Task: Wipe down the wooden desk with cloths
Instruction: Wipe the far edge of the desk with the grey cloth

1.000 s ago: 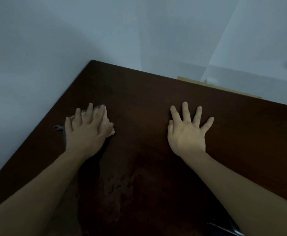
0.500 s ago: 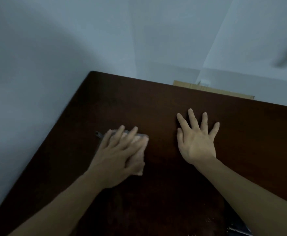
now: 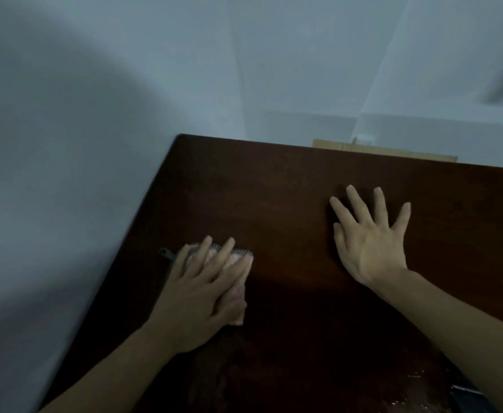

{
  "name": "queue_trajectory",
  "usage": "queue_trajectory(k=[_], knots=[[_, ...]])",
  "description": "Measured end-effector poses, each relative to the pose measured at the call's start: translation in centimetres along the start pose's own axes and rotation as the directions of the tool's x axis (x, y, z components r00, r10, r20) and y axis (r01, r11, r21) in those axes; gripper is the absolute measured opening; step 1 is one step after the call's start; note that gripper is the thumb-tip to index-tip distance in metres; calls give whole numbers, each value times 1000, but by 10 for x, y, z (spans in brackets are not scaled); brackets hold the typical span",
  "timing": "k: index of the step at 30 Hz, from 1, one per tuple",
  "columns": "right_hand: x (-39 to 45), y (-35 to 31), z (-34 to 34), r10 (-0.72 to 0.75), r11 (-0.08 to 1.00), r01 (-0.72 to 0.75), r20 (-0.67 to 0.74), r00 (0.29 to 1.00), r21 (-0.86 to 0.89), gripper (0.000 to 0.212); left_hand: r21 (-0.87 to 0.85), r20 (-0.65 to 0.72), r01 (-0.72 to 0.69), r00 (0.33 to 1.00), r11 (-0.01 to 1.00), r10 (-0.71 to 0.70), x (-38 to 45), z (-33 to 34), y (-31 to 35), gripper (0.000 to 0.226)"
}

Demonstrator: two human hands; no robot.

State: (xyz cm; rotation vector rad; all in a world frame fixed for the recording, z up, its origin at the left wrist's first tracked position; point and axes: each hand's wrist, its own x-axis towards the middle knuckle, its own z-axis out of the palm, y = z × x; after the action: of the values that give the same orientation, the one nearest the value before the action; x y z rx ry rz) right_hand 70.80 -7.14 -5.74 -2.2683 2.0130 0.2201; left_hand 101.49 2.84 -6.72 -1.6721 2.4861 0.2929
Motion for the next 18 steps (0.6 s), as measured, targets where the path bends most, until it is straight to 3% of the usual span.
queue_trajectory(k=[4, 9, 13, 18], knots=[[-11, -27, 6, -58, 985, 48, 61, 996, 167, 57, 36, 0, -72, 997, 997, 72, 0, 0, -37, 64], [-12, -31, 13, -63, 987, 57, 36, 997, 148, 57, -5, -12, 172, 985, 985, -172, 42, -9, -107, 70], [-12, -33, 12, -68, 986, 65, 16, 998, 156, 70, -21, -11, 226, 974, 974, -226, 48, -14, -107, 71], [-14, -34, 13, -55, 987, 51, 24, 998, 155, 71, 4, -24, 26, 999, 1000, -26, -11, -1, -65, 65]])
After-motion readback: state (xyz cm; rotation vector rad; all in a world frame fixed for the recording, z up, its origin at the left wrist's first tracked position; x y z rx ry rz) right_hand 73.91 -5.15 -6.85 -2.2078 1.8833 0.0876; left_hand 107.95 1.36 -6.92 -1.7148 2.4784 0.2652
